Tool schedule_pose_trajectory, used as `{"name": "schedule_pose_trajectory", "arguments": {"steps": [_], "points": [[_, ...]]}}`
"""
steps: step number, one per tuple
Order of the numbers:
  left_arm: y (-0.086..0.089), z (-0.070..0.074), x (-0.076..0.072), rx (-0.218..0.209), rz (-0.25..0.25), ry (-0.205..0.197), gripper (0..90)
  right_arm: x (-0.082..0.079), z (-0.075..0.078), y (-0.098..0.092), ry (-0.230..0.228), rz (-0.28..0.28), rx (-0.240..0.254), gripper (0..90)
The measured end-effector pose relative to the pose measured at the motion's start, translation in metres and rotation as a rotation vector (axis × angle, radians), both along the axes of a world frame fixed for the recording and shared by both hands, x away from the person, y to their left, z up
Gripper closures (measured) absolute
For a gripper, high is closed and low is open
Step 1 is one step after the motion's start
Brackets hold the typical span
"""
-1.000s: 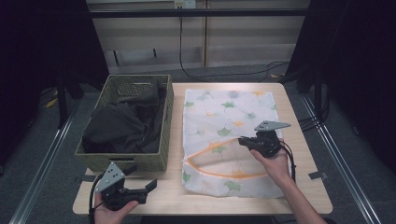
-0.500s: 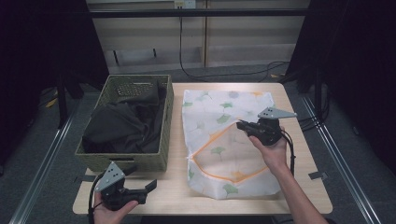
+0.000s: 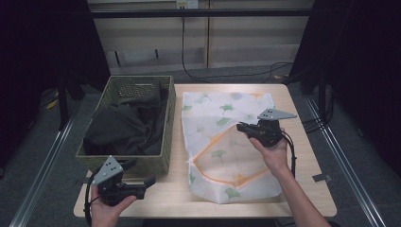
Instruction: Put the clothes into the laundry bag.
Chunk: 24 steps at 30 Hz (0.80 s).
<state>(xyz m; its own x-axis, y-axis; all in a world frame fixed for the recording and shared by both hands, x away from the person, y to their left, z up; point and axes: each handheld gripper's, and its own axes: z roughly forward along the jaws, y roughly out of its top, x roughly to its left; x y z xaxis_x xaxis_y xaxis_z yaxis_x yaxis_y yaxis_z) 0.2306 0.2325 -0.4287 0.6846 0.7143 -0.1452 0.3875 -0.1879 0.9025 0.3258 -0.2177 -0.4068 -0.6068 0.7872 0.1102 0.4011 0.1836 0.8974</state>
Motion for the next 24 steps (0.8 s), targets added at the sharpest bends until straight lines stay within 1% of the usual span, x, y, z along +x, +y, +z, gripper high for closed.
{"name": "schedule_pose_trajectory", "arguments": {"steps": [1,2,3,4,5,6,7,8,9,10,12,13,14,15,16,17,18,19,20,21,23,24], "points": [[0.001,0.003,0.003,-0.016,-0.005,0.007,6.4,0.000,0.000,0.000,0.000,0.000,0.000,88.8],[0.001,0.007,0.005,-0.019,-0.014,0.012,6.2,0.000,-0.001,0.000,0.003,0.002,-0.003,88.7],[0.000,0.010,0.008,-0.006,-0.019,0.006,6.1,0.000,-0.001,0.001,0.006,0.001,-0.001,88.7],[0.001,0.014,0.011,0.024,-0.006,-0.015,6.1,0.000,-0.002,0.000,0.002,-0.004,-0.005,88.7],[0.001,0.017,0.014,0.043,0.005,-0.033,6.1,0.000,-0.002,0.000,0.002,-0.004,-0.005,88.7],[0.003,0.022,0.024,0.076,0.020,-0.042,6.1,0.000,-0.001,-0.001,0.003,-0.011,-0.003,88.7],[0.003,0.022,0.024,0.076,0.020,-0.042,6.1,0.000,-0.001,-0.001,0.003,-0.011,-0.003,88.7],[0.005,0.025,0.029,0.076,0.029,-0.037,6.1,0.000,0.000,-0.002,0.001,-0.012,-0.002,88.8],[0.006,0.029,0.034,0.074,0.020,-0.022,6.1,0.000,0.000,-0.002,0.001,-0.012,-0.002,88.8],[0.007,0.032,0.040,0.070,0.016,-0.024,6.0,0.000,0.000,-0.003,-0.001,-0.012,-0.004,88.8],[0.009,0.040,0.049,0.079,0.041,-0.042,6.0,0.001,0.000,-0.003,0.000,-0.010,-0.007,88.7],[0.010,0.042,0.055,0.066,0.043,-0.030,5.8,0.000,-0.001,-0.003,0.005,-0.012,-0.008,88.7],[0.013,0.044,0.062,0.057,0.033,-0.015,5.6,0.000,-0.001,-0.002,0.008,-0.015,-0.007,88.7],[0.014,0.047,0.067,0.079,0.053,-0.023,5.6,0.000,-0.001,-0.002,0.008,-0.015,-0.007,88.7],[0.014,0.048,0.071,0.089,0.066,-0.033,5.3,0.000,-0.001,-0.002,0.005,-0.014,-0.010,88.7],[0.015,0.049,0.077,0.113,0.066,-0.038,6.0,0.000,-0.002,-0.002,0.006,-0.016,-0.010,88.7],[0.019,0.049,0.092,0.108,0.097,-0.028,6.7,0.001,-0.002,-0.002,0.007,-0.014,-0.012,88.7],[0.019,0.049,0.092,0.108,0.097,-0.028,6.1,0.001,-0.002,-0.002,0.011,-0.014,-0.009,88.7],[0.019,0.048,0.100,0.108,0.107,-0.010,6.1,0.001,-0.002,-0.002,0.011,-0.014,-0.009,88.7],[0.020,0.047,0.108,0.117,0.101,0.024,5.1,0.002,-0.002,-0.002,0.009,-0.014,-0.009,88.7],[0.019,0.046,0.121,0.144,0.113,0.032,5.5,0.002,-0.003,-0.001,0.013,-0.010,-0.014,88.7],[0.020,0.045,0.128,0.139,0.109,0.053,5.5,0.002,-0.003,0.000,0.015,-0.010,-0.015,88.7]]}}
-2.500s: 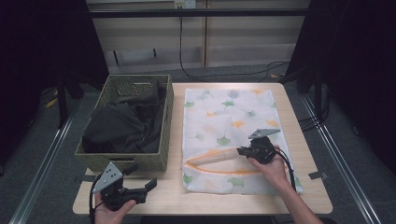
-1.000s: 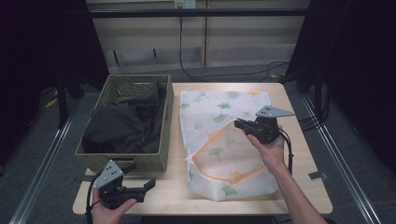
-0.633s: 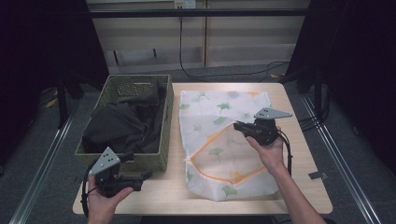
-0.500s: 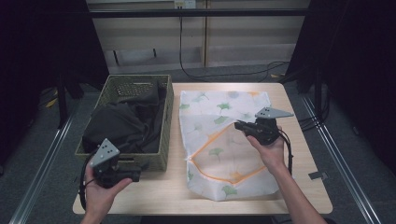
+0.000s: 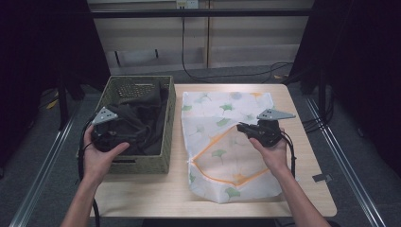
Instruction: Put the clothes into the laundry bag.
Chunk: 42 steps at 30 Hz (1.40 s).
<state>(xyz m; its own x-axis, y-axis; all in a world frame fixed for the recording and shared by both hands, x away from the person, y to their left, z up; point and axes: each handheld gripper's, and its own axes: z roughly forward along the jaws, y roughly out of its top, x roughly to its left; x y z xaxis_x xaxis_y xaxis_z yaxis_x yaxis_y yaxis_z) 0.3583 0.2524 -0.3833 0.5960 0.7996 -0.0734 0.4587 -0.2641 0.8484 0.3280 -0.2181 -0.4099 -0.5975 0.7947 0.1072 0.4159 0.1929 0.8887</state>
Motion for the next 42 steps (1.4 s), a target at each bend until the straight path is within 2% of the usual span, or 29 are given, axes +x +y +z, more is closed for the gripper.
{"name": "schedule_pose_trajectory", "arguments": {"steps": [3,7,10,14,15,17,18,19,22,23,24,25,27,28,29,30,31,32,33,34,35,36,37,38,39,40,41,42], "points": [[0.003,0.000,0.017,-0.007,0.003,0.022,5.1,0.001,-0.001,0.000,0.000,0.004,-0.002,88.7],[0.004,0.003,0.037,0.034,0.034,0.042,4.8,0.000,-0.001,0.001,0.005,0.007,-0.003,88.7],[0.008,0.004,0.049,0.051,0.032,0.061,4.7,0.001,-0.002,0.001,0.004,0.006,-0.002,88.7],[0.018,0.000,0.068,0.055,0.087,0.071,3.8,0.001,-0.003,0.001,0.007,0.008,-0.006,88.7],[0.019,-0.006,0.074,0.127,0.121,0.083,3.6,0.002,-0.004,0.002,0.012,0.012,-0.006,88.7],[0.018,-0.011,0.078,0.132,0.124,0.093,3.5,0.003,-0.005,0.003,0.015,0.015,-0.009,88.7],[0.017,-0.020,0.083,0.158,0.085,0.152,3.4,0.003,-0.006,0.004,0.015,0.018,-0.011,88.7],[0.017,-0.020,0.083,0.158,0.085,0.152,3.3,0.003,-0.006,0.004,0.015,0.018,-0.011,88.7],[0.011,-0.029,0.090,0.127,0.042,0.217,1.5,0.004,-0.006,0.004,0.019,0.016,-0.008,88.7],[0.006,-0.035,0.093,0.152,0.001,0.254,0.0,0.004,-0.006,0.004,0.015,0.018,-0.010,88.7],[0.004,-0.039,0.095,0.154,-0.017,0.291,0.0,0.004,-0.006,0.004,0.013,0.019,-0.011,88.7],[0.004,-0.039,0.095,0.154,-0.017,0.291,0.0,0.004,-0.006,0.004,0.013,0.019,-0.011,88.7],[-0.001,-0.045,0.096,0.171,-0.053,0.342,0.0,0.003,-0.006,0.004,0.013,0.017,-0.012,88.7],[-0.003,-0.048,0.095,0.185,-0.075,0.352,0.0,0.003,-0.005,0.004,0.012,0.016,-0.013,88.7],[-0.005,-0.050,0.095,0.178,-0.082,0.366,0.0,0.003,-0.005,0.004,0.012,0.016,-0.013,88.7],[-0.004,-0.051,0.095,0.165,-0.123,0.391,0.0,0.003,-0.005,0.003,0.012,0.015,-0.013,88.7],[-0.005,-0.053,0.095,0.152,-0.146,0.396,0.0,0.003,-0.005,0.003,0.012,0.015,-0.013,88.7],[-0.008,-0.055,0.093,0.121,-0.141,0.408,0.0,0.003,-0.005,0.002,0.013,0.017,-0.016,88.7],[-0.009,-0.056,0.093,0.157,-0.147,0.409,0.0,0.003,-0.005,0.002,0.013,0.017,-0.016,88.7],[-0.008,-0.056,0.094,0.205,-0.177,0.407,0.0,0.003,-0.005,0.002,0.014,0.015,-0.016,88.8],[-0.011,-0.058,0.092,0.193,-0.150,0.404,0.0,0.003,-0.006,0.003,0.013,0.013,-0.016,88.7],[-0.012,-0.062,0.092,0.229,-0.143,0.386,0.0,0.003,-0.006,0.003,0.016,0.016,-0.018,88.7],[-0.012,-0.062,0.092,0.229,-0.143,0.386,0.0,0.003,-0.006,0.003,0.016,0.016,-0.018,88.7],[-0.013,-0.066,0.091,0.256,-0.133,0.373,0.0,0.003,-0.006,0.003,0.017,0.017,-0.019,88.7],[-0.012,-0.069,0.092,0.298,-0.144,0.365,0.0,0.003,-0.007,0.004,0.017,0.017,-0.020,88.7],[-0.011,-0.072,0.094,0.342,-0.117,0.341,0.0,0.003,-0.007,0.004,0.016,0.018,-0.022,88.7],[-0.011,-0.072,0.094,0.342,-0.117,0.341,0.0,0.003,-0.007,0.004,0.016,0.018,-0.022,88.7],[-0.012,-0.075,0.095,0.344,-0.084,0.334,0.0,0.003,-0.007,0.004,0.018,0.017,-0.022,88.7]]}}
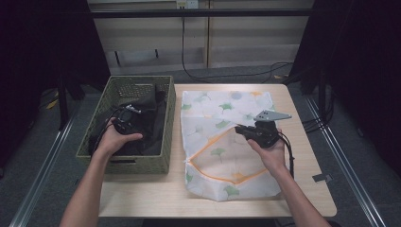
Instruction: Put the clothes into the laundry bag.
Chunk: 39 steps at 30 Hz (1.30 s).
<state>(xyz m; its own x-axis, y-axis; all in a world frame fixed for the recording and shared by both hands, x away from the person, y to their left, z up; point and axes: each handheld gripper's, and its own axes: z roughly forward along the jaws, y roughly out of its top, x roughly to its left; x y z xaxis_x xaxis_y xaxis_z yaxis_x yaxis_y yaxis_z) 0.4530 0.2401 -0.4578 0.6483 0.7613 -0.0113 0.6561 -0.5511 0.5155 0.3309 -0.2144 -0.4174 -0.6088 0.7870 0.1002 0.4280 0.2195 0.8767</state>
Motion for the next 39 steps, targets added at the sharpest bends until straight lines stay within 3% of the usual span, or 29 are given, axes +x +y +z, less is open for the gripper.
{"name": "schedule_pose_trajectory", "arguments": {"steps": [3,10,12,14,17,18,19,20,22,24,26,27,29,30,31,32,35,39], "points": [[0.000,0.000,0.001,0.026,0.028,-0.006,0.0,-0.001,0.000,0.000,0.001,-0.002,0.000,88.7],[0.000,-0.005,0.002,0.019,0.051,0.023,0.0,-0.001,-0.001,0.000,0.001,0.003,-0.005,88.7],[0.002,-0.007,0.003,0.009,0.040,0.042,0.0,-0.001,-0.001,0.000,0.006,0.000,-0.003,88.7],[0.001,-0.006,0.003,-0.004,0.071,0.070,0.1,-0.001,-0.001,0.001,0.003,0.002,-0.005,88.7],[0.002,0.003,0.006,0.007,0.048,0.102,2.8,-0.001,-0.001,0.001,0.006,0.000,-0.004,88.7],[0.004,0.008,0.007,-0.010,0.037,0.103,2.8,-0.001,-0.001,0.000,0.006,0.001,-0.004,88.6],[0.005,0.011,0.005,-0.056,0.057,0.092,3.8,-0.001,-0.001,0.000,0.005,0.003,-0.005,88.6],[0.010,0.018,0.004,-0.050,-0.010,0.093,6.4,-0.001,0.000,-0.001,0.002,-0.001,-0.002,88.6],[0.010,0.020,0.002,-0.054,-0.033,0.104,6.2,-0.001,0.000,-0.002,0.004,-0.002,-0.001,88.6],[0.014,0.023,-0.002,-0.085,-0.059,0.121,6.2,-0.001,-0.001,-0.003,0.006,-0.005,-0.001,88.6],[0.017,0.025,-0.006,-0.129,-0.141,0.160,5.5,-0.001,-0.001,-0.002,0.007,-0.005,-0.001,88.5],[0.017,0.025,-0.006,-0.129,-0.141,0.160,4.7,-0.001,-0.001,-0.002,0.007,-0.005,-0.001,88.5],[0.016,0.024,-0.007,-0.128,-0.190,0.183,3.0,0.000,-0.001,-0.001,0.007,-0.002,-0.004,88.5],[0.010,0.022,-0.011,-0.090,-0.222,0.161,1.1,0.000,-0.002,0.000,0.007,0.001,-0.008,88.5],[0.010,0.022,-0.011,-0.090,-0.222,0.161,0.0,0.000,-0.002,0.000,0.007,0.001,-0.008,88.5],[0.005,0.017,-0.013,-0.033,-0.246,0.143,0.0,0.000,-0.002,0.000,0.007,0.004,-0.009,88.5],[0.002,0.009,-0.013,0.005,-0.254,0.116,0.0,0.000,-0.002,-0.001,0.011,0.001,-0.008,88.5],[0.001,0.002,-0.008,0.014,-0.245,0.083,0.0,0.000,-0.001,-0.001,0.008,0.003,-0.007,88.5]]}}
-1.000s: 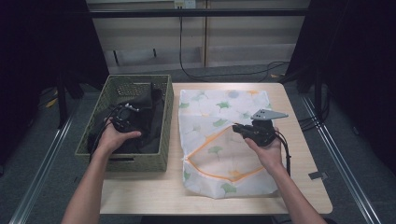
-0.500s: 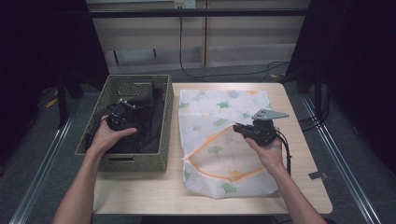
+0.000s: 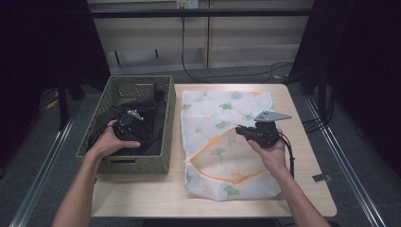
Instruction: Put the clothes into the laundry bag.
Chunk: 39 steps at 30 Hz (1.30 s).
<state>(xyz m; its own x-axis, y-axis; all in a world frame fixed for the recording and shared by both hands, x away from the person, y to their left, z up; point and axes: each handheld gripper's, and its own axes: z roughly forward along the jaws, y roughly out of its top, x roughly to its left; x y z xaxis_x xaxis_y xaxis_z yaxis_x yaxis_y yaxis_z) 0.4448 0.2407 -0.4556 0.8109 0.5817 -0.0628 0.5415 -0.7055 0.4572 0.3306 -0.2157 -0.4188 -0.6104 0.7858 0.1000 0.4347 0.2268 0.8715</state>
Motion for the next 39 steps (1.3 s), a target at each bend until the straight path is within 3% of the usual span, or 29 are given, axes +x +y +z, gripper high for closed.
{"name": "schedule_pose_trajectory", "arguments": {"steps": [3,4,5,6,7,8,9,10,11,12,15,17,18,19,21,22,23,28,29,30,36,39], "points": [[0.000,0.000,0.004,0.019,0.030,-0.030,0.0,0.000,0.000,0.000,0.002,0.000,0.002,88.5],[-0.001,0.000,0.005,0.015,0.058,-0.025,0.0,0.000,0.000,0.000,0.002,0.001,0.001,88.5],[-0.001,0.001,0.007,0.031,0.036,-0.025,0.0,0.001,0.000,0.000,0.003,0.001,0.000,88.5],[-0.002,-0.001,0.004,0.029,0.053,-0.022,0.0,0.001,-0.001,0.000,0.003,0.001,0.001,88.5],[-0.004,-0.002,0.005,0.078,0.028,-0.042,0.0,0.001,-0.001,0.000,0.004,0.001,0.001,88.5],[-0.008,-0.006,0.002,0.084,0.024,-0.030,0.0,0.001,-0.001,0.000,0.004,0.001,0.001,88.5],[-0.009,-0.008,0.002,0.119,0.008,0.005,0.0,0.002,-0.002,0.001,0.006,0.002,-0.003,88.5],[-0.009,-0.008,0.002,0.119,0.008,0.005,0.0,0.002,-0.002,0.001,0.006,0.002,-0.003,88.5],[-0.008,-0.010,0.003,0.100,0.015,0.022,0.0,0.002,-0.002,0.002,0.007,0.005,-0.005,88.5],[-0.010,-0.012,0.002,0.062,0.057,0.029,0.0,0.002,-0.002,0.002,0.007,0.005,-0.005,88.5],[-0.007,-0.013,0.005,0.087,0.011,0.057,0.0,0.002,-0.002,0.003,0.009,0.004,-0.006,88.5],[-0.008,-0.015,0.005,0.068,0.040,0.062,0.0,0.001,-0.002,0.003,0.009,0.005,-0.007,88.5],[-0.010,-0.016,0.005,0.090,0.037,0.059,0.0,0.001,-0.003,0.003,0.010,0.005,-0.007,88.5],[-0.013,-0.016,0.007,0.155,0.023,0.058,0.2,0.001,-0.003,0.002,0.010,0.004,-0.008,88.4],[-0.016,-0.016,0.007,0.159,0.047,0.056,1.0,0.002,-0.003,0.002,0.011,0.003,-0.007,88.5],[-0.017,-0.014,0.009,0.189,0.047,0.065,3.5,0.002,-0.004,0.002,0.012,0.005,-0.007,88.4],[-0.019,-0.011,0.013,0.220,0.084,0.080,12.6,0.003,-0.005,0.002,0.016,0.003,-0.008,88.4],[-0.024,-0.010,0.016,0.238,0.131,0.093,19.2,0.002,-0.005,0.003,0.013,0.007,-0.011,88.3],[-0.024,-0.008,0.018,0.253,0.128,0.094,29.2,0.002,-0.004,0.002,0.014,0.008,-0.010,88.3],[-0.023,-0.005,0.018,0.255,0.164,0.089,34.8,0.002,-0.004,0.002,0.014,0.004,-0.008,88.3],[-0.023,-0.002,0.020,0.247,0.194,0.084,50.1,0.003,-0.005,0.001,0.012,0.006,-0.009,88.3],[-0.027,0.001,0.021,0.275,0.183,0.062,57.7,0.003,-0.004,0.001,0.015,0.005,-0.008,88.3]]}}
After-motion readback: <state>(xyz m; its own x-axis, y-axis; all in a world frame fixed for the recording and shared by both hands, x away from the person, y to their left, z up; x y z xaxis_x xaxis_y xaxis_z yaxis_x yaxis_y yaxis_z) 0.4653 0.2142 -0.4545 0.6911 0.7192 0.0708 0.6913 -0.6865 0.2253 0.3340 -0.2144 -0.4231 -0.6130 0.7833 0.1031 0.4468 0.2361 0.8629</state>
